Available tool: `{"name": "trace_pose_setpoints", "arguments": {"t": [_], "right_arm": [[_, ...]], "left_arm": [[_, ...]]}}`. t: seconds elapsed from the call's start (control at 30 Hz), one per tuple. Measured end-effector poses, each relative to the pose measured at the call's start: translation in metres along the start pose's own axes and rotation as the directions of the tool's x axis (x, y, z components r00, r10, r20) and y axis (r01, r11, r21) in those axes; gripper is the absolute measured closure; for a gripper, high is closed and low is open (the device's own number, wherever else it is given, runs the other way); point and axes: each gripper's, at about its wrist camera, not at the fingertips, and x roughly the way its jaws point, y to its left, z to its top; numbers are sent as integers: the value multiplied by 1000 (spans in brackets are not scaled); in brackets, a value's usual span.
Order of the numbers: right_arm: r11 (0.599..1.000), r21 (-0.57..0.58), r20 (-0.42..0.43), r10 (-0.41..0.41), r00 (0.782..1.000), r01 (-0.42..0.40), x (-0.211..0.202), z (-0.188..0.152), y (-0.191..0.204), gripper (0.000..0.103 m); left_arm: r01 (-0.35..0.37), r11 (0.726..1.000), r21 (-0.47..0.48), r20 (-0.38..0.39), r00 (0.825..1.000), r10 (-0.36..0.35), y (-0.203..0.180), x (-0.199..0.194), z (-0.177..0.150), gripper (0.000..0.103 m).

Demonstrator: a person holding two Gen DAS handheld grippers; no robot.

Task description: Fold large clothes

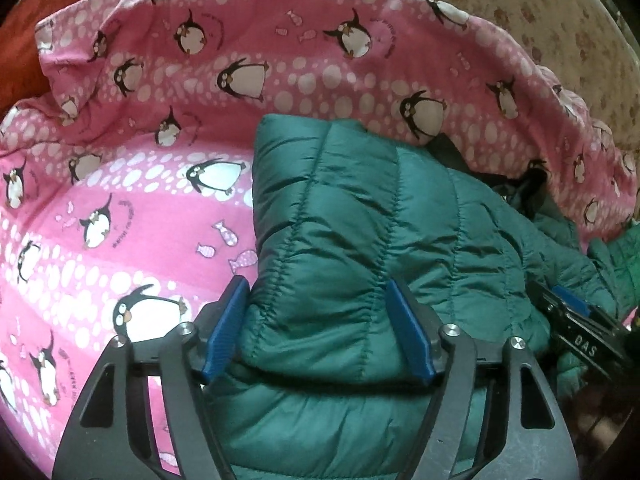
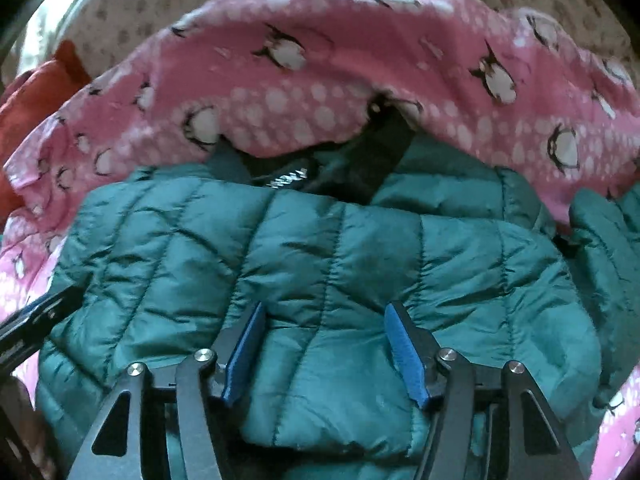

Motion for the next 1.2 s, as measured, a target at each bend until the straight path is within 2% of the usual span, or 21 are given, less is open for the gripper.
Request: {"name": "trace_pose_setpoints", "arguments": {"t": [0.13, 0.33, 0.53, 0.63, 0.8, 0.93, 1.07, 1.2], "right_arm": [[1000, 26, -32, 12, 999, -11, 8, 4, -5, 34], [997, 44, -50, 68, 996, -66, -6, 5, -13, 33], [990, 105, 81, 87, 993, -95, -60, -7, -33, 33], [993, 99, 82, 58, 995, -66, -69, -15, -40, 33], [995, 80, 15, -55, 998, 54, -50, -25, -53, 34], [996, 60, -6, -60, 998, 61, -31, -31, -55, 33], [996, 67, 0, -61, 998, 60, -43, -30, -55, 34], [996, 82, 79, -53, 995, 46, -72, -30, -55, 34]], "left_arm": [[-21, 1000, 17, 5, 1000, 21, -5, 0, -2, 32], [-20, 1000, 12, 6, 1000, 20, -2, -11, -4, 32], [3, 1000, 20, 66, 998, -4, -7, -33, -5, 32], [27, 999, 34, 91, 995, -30, -17, -40, -3, 32], [39, 996, 80, 58, 997, -44, -35, -26, -6, 32], [-5, 992, 122, 24, 1000, 2, -46, -7, -12, 32], [-17, 990, 142, 33, 999, 12, -48, -4, -15, 31], [-15, 990, 139, 29, 1000, 11, -47, -1, -15, 30]]}}
